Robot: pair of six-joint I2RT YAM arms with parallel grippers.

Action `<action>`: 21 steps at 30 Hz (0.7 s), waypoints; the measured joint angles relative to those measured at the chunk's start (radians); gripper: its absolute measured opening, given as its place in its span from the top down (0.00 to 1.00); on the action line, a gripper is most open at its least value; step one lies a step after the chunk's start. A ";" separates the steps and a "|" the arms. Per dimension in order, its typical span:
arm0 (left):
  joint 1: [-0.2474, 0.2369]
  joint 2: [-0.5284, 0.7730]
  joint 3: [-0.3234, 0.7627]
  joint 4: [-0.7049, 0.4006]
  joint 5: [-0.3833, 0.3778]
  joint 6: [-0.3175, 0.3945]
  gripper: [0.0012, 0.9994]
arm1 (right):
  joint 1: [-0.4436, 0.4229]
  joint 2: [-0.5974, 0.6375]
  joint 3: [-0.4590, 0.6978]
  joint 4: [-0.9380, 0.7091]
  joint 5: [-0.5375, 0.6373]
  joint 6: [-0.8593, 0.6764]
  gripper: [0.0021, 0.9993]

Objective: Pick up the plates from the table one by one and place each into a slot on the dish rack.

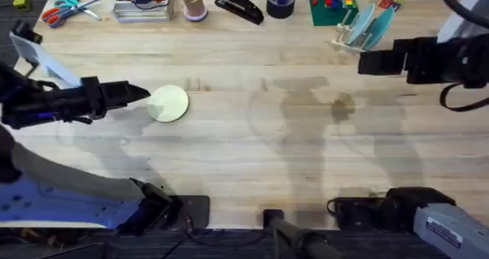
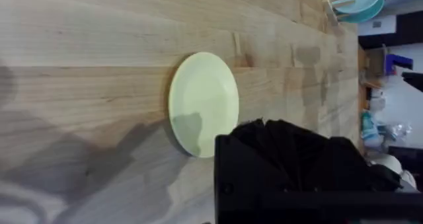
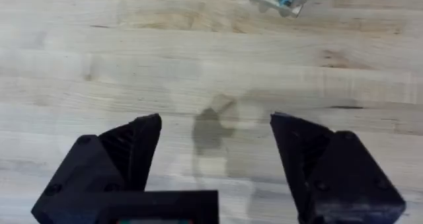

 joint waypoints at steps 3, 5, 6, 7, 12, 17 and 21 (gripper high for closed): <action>0.000 0.067 0.000 0.022 0.017 0.039 0.96 | 0.000 0.000 0.000 0.000 0.000 0.000 0.00; 0.000 0.103 0.000 0.044 0.022 0.055 0.96 | 0.000 0.000 0.000 0.000 0.000 0.000 0.01; 0.000 0.113 0.000 0.054 0.022 0.059 0.96 | 0.000 0.000 0.000 0.000 0.000 0.000 0.01; 0.000 0.122 0.000 0.064 0.024 0.063 0.96 | 0.000 0.000 0.000 0.000 0.000 0.000 0.01; 0.000 0.128 0.001 0.121 0.019 0.067 0.96 | 0.000 0.000 0.000 0.007 0.000 0.000 0.01; 0.000 0.128 0.004 0.154 0.013 0.066 0.96 | 0.000 0.000 0.000 0.023 0.000 0.000 0.01; 0.000 0.128 0.005 0.180 0.002 0.049 0.96 | 0.000 0.000 0.000 0.023 0.000 0.000 0.00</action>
